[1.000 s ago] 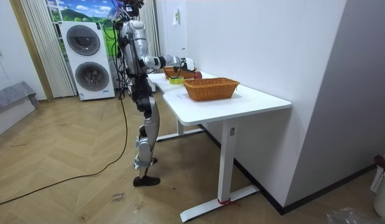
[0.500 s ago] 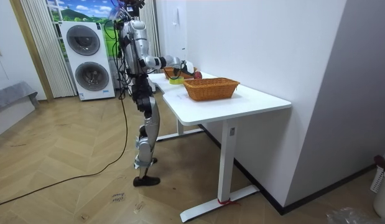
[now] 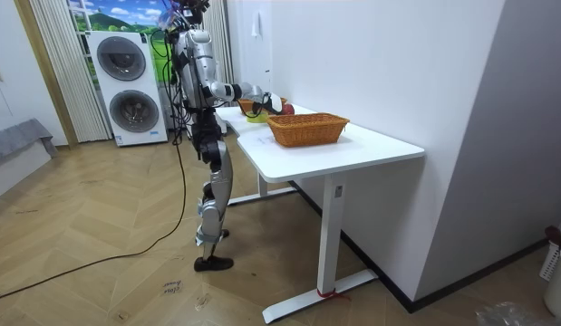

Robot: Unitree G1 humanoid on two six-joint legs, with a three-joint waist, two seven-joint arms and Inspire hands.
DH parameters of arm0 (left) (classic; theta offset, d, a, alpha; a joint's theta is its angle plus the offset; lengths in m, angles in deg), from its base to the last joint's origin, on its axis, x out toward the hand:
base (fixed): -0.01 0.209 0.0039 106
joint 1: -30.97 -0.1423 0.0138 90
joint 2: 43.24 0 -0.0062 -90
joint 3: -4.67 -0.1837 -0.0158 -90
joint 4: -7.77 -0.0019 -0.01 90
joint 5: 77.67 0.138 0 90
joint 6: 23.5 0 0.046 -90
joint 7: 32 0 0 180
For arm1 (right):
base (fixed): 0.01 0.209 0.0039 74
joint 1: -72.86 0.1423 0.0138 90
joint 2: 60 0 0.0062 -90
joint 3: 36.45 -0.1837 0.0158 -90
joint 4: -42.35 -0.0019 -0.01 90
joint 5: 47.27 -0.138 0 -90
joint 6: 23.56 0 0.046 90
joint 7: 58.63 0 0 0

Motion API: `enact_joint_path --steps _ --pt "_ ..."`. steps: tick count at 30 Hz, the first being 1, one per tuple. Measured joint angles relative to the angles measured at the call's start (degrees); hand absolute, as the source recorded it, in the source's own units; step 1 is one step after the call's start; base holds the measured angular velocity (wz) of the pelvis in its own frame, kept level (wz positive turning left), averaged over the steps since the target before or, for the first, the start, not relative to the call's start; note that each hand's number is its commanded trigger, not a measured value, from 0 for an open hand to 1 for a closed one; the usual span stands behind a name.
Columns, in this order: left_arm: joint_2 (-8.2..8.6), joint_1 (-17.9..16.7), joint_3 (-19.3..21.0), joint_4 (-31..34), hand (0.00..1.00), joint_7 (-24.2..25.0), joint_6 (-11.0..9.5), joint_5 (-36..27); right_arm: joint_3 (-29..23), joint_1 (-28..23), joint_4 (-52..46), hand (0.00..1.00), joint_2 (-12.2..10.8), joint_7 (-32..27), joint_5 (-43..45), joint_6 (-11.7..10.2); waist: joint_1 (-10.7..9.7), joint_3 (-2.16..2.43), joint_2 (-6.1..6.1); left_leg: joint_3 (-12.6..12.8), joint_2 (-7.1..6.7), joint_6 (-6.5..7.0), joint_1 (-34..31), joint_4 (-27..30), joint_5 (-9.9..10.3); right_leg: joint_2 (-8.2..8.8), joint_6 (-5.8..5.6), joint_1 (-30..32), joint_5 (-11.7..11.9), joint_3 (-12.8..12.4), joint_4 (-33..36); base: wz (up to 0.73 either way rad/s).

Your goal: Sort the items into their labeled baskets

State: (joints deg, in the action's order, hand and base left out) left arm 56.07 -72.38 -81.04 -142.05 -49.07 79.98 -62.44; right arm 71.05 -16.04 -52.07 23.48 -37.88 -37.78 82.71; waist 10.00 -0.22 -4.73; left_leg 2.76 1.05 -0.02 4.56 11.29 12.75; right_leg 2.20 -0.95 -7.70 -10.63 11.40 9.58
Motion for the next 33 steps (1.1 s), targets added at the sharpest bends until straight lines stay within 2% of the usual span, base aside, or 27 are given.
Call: enact_joint_path --steps 5,9,15,27,30,33 --pt "0.27 -0.2 -0.2 0.7 0.0 0.0 0.4 0.0 1.6 0.0 0.0 0.0 -0.1 0.1 0.4 0.3 0.1 -0.01 0.02 -0.1 0.01 0.0 -0.1 0.0 0.0 0.0 0.0 0.0 0.0 0.3 0.0 0.0" --pt "0.44 -0.2 -1.2 1.5 0.0 0.1 0.6 0.0 2.1 0.0 -0.1 0.0 -0.3 1.3 2.5 1.4 0.1 0.0 0.06 0.0 0.02 0.0 -0.1 0.0 0.0 -0.01 0.0 0.0 0.0 0.3 0.0 0.0" --pt "0.48 0.1 -1.2 1.5 0.0 0.3 1.4 0.0 2.1 0.1 -0.1 0.0 -0.4 2.4 2.9 1.4 0.1 0.0 0.07 -0.1 0.02 0.0 -0.1 0.0 0.0 -0.01 0.0 0.0 0.0 0.4 0.0 0.0" --pt "0.55 0.1 -1.0 3.2 0.0 2.4 2.9 0.2 2.2 1.1 -0.2 0.0 -1.4 4.8 11.1 2.2 0.5 0.09 0.31 -0.1 0.08 -0.01 -1.0 -0.1 0.0 -0.05 0.0 0.9 0.0 0.4 0.1 0.0" --pt "0.59 0.1 -0.9 5.0 0.0 3.0 3.6 0.2 2.1 1.2 -0.7 0.0 -1.4 6.3 12.6 2.8 1.2 0.21 0.13 -0.1 0.12 -0.05 -1.2 -0.1 0.0 -0.09 0.0 1.2 0.0 0.4 0.1 0.0" --pt "0.55 -0.1 -0.9 5.4 0.0 3.1 4.1 0.3 2.1 1.2 -1.0 0.0 -1.3 7.7 13.4 3.4 1.4 0.58 -0.32 -0.1 0.13 -0.06 -1.3 -0.1 0.0 -0.12 0.01 1.3 0.0 0.3 0.1 0.0"
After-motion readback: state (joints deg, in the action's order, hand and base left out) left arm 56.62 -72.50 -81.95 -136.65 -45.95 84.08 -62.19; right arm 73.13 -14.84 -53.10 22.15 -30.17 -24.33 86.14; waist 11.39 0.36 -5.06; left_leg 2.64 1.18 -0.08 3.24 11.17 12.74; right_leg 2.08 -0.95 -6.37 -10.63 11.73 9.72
